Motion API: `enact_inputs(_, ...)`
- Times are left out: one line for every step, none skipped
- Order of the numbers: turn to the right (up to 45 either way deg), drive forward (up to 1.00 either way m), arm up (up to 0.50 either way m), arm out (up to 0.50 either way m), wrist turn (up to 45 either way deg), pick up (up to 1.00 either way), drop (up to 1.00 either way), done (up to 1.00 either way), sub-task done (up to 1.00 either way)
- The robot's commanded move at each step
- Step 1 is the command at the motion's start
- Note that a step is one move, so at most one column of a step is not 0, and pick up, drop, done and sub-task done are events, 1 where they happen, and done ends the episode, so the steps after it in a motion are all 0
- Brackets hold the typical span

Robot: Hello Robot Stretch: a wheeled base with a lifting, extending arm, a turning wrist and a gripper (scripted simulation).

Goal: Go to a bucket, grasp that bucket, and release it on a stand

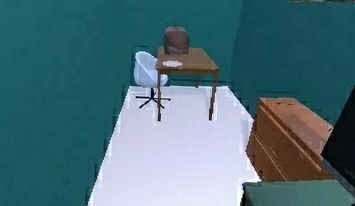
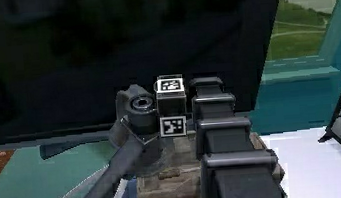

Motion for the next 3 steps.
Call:
enact_inputs(0.0,0.00,0.00,0.00,45.0,0.00,0.00,0.00,0.00)
enact_inputs(0.0,0.00,0.00,0.00,45.0,0.00,0.00,0.00,0.00)
enact_inputs(0.0,0.00,0.00,0.00,24.0,0.00,0.00,0.00,0.00)
